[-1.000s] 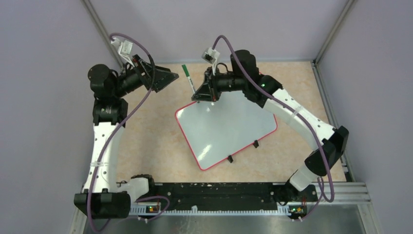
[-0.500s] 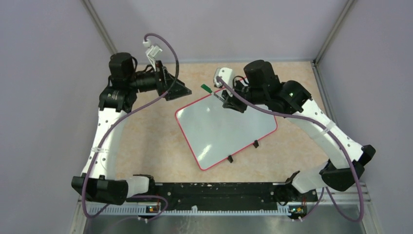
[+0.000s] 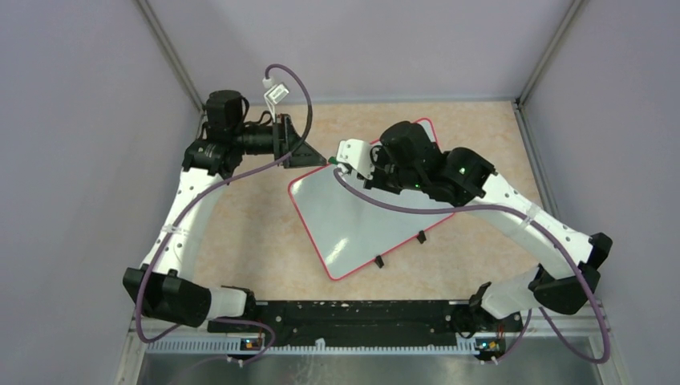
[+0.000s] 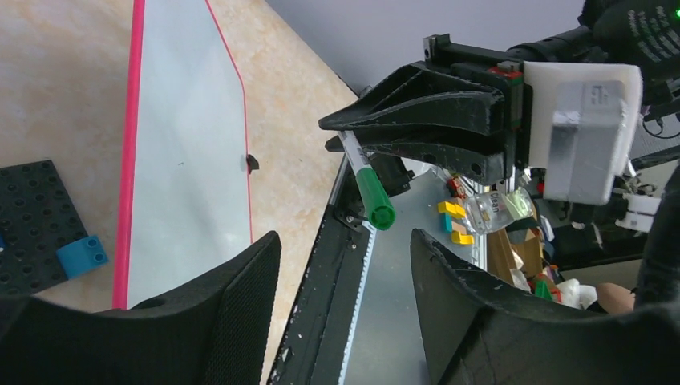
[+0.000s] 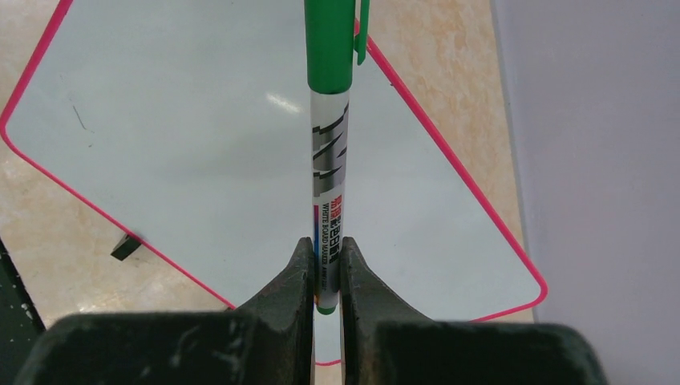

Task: Write a sentence on the whiteboard
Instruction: Open the whiteboard marker at the center of the board.

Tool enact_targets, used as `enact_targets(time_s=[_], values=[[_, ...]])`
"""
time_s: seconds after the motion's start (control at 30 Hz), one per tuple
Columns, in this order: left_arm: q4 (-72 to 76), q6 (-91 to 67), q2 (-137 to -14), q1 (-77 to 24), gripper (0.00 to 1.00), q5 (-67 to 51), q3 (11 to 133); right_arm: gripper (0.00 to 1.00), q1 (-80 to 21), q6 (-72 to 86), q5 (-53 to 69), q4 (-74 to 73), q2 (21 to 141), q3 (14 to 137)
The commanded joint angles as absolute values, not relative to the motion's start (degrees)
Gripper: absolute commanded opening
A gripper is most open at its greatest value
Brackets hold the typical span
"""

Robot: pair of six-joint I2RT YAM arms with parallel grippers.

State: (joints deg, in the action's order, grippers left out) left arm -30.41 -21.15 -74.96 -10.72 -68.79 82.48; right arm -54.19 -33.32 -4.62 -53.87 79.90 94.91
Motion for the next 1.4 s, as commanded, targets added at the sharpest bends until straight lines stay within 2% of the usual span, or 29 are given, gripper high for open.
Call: enact_targets(time_s=[0.0, 0.33, 0.53, 0.63, 0.77, 0.9, 0.97, 1.13, 1.2, 1.27, 1.3, 1.37], values=[[-29.6, -20.6, -76.2, -12.4, 0.64, -70.1, 82.0, 0.00, -56.5, -35.9, -10.0, -51.7, 80.8, 96.9], [-29.5, -20.0, -77.0, -15.3, 0.53, -69.1, 81.3, 0.00, -59.2, -37.9, -16.1, -49.6, 82.9, 96.1], [-29.5, -19.8, -77.5, -16.1, 0.42, -68.9, 80.6, 0.00, -59.6, -38.2, -16.7, -49.3, 83.3, 96.6], [-29.4, -19.8, -77.6, -16.5, 0.31, -68.7, 80.6, 0.00, -60.0, -38.2, -16.7, -49.1, 83.4, 96.5], [-29.4, -20.0, -78.1, -16.8, 0.22, -68.2, 80.6, 0.00, -60.5, -38.5, -17.2, -49.0, 83.4, 96.3], [-30.0, -19.5, -78.2, -16.8, 0.03, -66.6, 80.5, 0.00, -60.9, -39.0, -17.3, -49.0, 83.2, 95.7], [-30.0, -19.3, -78.1, -16.8, 0.00, -66.4, 80.1, 0.01, -61.0, -38.7, -16.9, -48.7, 82.7, 95.2], [-28.2, -19.1, -77.7, -14.9, 0.00, -67.2, 79.8, 0.46, -60.4, -33.4, -15.0, -45.7, 79.7, 93.6], [-26.4, -19.5, -77.7, -13.4, 0.00, -68.7, 79.9, 0.56, -57.9, -29.6, -8.9, -45.9, 78.3, 95.2], [-23.3, -20.3, -77.0, -12.3, 0.00, -70.2, 79.5, 0.73, -52.9, -24.2, 1.4, -46.5, 76.9, 98.6], [-20.9, -21.2, -76.5, -11.8, 0.00, -71.1, 79.1, 0.77, -48.0, -20.2, 7.8, -45.9, 76.2, 99.1], [-16.2, -23.0, -75.3, -10.9, 0.00, -73.0, 77.8, 0.77, -41.2, -12.2, 19.0, -41.6, 73.6, 97.2]])
